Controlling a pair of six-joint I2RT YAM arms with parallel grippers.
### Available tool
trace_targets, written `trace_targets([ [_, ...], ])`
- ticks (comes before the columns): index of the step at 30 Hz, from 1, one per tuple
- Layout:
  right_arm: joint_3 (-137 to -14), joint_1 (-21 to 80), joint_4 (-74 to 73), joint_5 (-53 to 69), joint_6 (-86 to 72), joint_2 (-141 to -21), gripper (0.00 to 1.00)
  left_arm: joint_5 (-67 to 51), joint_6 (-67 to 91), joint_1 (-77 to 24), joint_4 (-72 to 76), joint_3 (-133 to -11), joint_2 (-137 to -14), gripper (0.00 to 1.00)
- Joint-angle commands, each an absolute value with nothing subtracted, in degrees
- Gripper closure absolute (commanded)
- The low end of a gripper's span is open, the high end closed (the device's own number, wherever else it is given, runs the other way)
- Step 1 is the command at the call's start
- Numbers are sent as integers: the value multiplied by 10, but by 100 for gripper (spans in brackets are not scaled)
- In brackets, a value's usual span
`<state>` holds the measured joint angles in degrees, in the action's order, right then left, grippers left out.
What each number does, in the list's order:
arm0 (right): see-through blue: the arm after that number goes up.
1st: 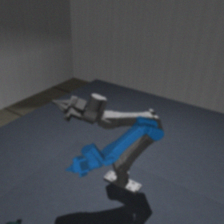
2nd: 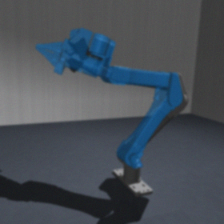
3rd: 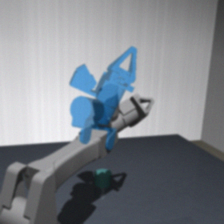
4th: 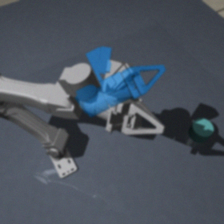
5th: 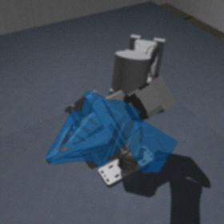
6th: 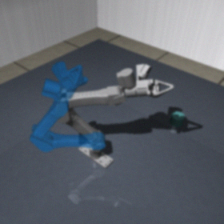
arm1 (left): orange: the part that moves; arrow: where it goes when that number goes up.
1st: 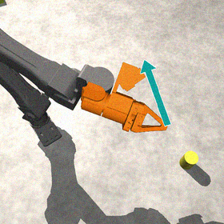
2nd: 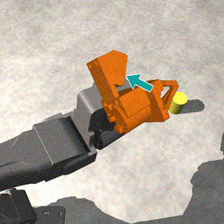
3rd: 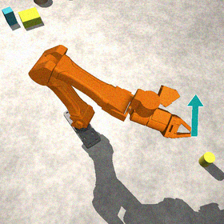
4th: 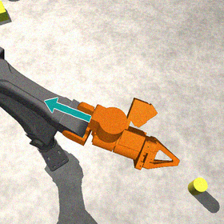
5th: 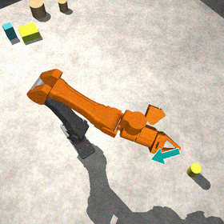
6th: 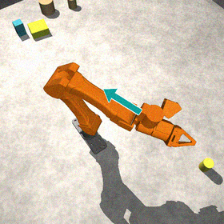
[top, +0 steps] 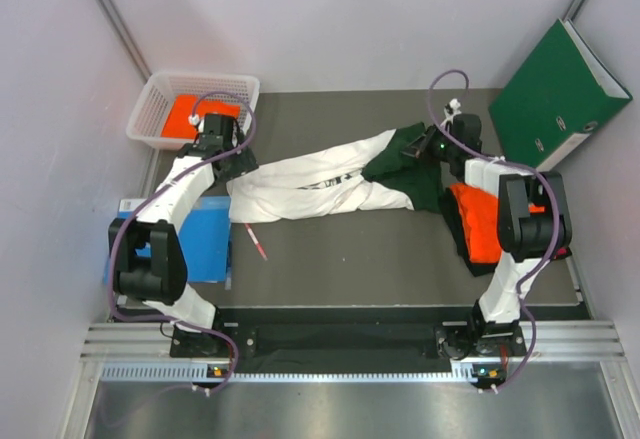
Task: Fold and stack the t-shirts
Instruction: Fold the tshirt
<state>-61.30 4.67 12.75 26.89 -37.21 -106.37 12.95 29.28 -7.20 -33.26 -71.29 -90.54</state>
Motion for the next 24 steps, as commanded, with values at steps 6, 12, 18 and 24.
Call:
trace_targets([
  [6,-824,68,154,286,-372,-1158,100,138,289,-72,-327,-716,-925,1],
  [12,-943,75,120,300,-385,-1262,85,135,288,-72,-327,-719,-933,1],
  [18,-971,76,151,265,-390,-1296,78,131,285,-73,-330,-719,-940,1],
  [24,-876,80,215,229,-364,-1204,1,139,274,-73,-323,-716,-952,1],
])
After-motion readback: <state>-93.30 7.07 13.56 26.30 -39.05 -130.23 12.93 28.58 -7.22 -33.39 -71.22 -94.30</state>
